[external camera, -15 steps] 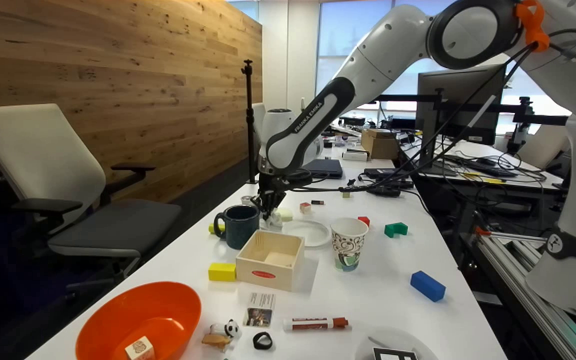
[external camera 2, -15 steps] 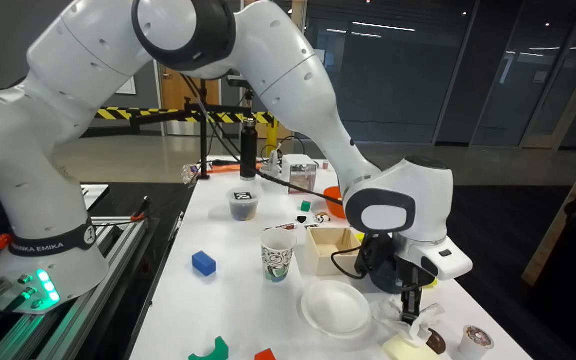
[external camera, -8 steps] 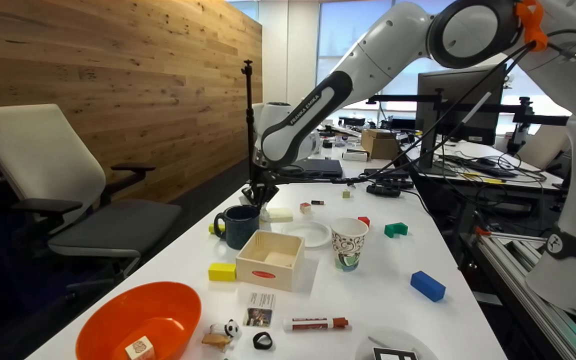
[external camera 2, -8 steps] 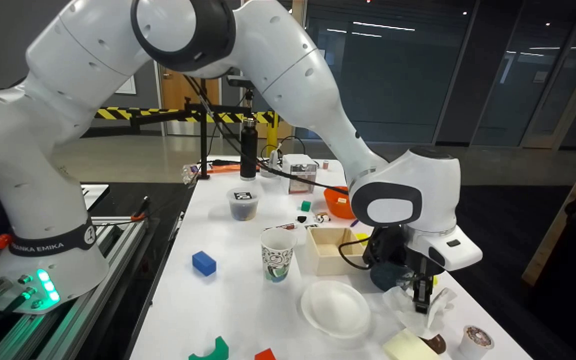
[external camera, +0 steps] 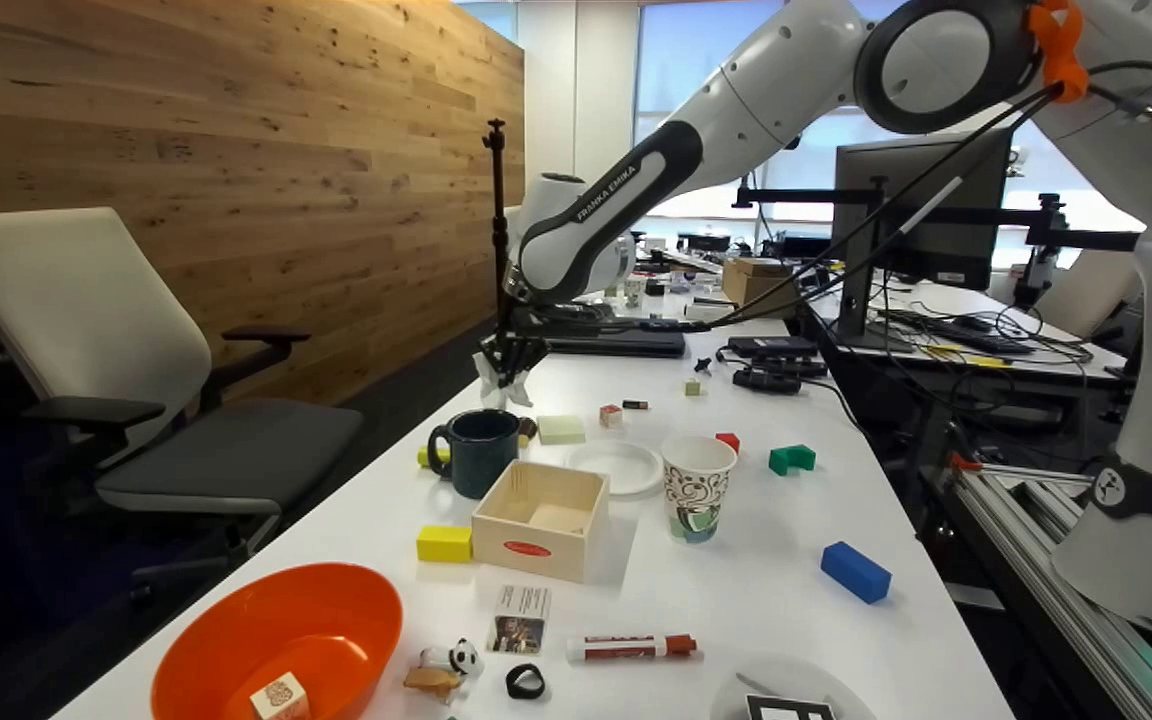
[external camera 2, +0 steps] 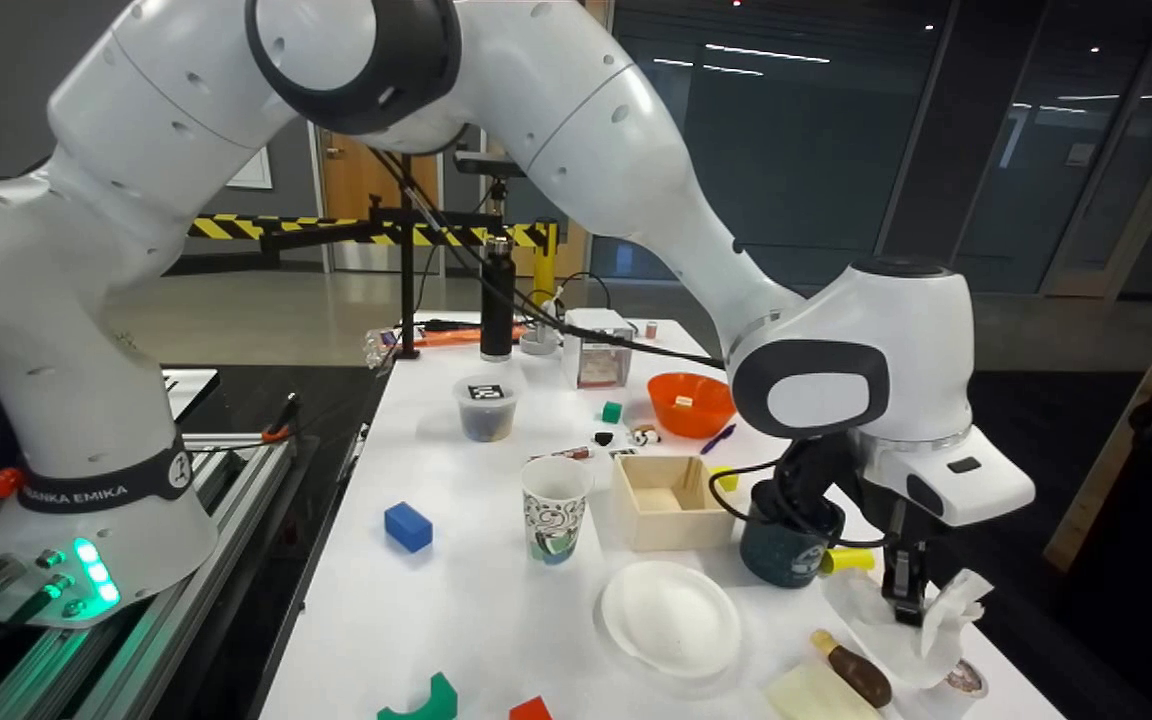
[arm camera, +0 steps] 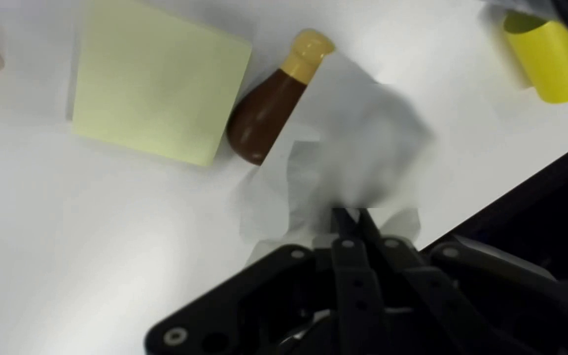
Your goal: Wipe the brown and yellow object with the serviette
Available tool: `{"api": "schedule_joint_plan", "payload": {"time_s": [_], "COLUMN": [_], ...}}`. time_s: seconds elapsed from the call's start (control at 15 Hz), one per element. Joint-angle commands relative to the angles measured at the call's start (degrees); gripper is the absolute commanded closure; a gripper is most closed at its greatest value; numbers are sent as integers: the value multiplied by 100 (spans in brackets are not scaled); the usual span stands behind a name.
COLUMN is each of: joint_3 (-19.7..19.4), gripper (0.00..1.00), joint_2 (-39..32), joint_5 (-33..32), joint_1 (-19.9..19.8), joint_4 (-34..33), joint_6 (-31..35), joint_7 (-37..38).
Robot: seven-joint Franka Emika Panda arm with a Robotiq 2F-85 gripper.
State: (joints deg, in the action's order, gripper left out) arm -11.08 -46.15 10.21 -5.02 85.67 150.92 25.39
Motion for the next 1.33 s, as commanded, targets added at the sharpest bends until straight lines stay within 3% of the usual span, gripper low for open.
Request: {"api": "schedule_joint_plan", "payload": {"time_s": [0.0,1.27], "joint_3": [-142,-227], "gripper": [99,99], "joint_2": [-71,-379], "joint_5": [16,-155], "joint_1": [-35,233], "joint_4": [-52,243], "joint_6": [-57,104], "joint_7": [220,83]}}
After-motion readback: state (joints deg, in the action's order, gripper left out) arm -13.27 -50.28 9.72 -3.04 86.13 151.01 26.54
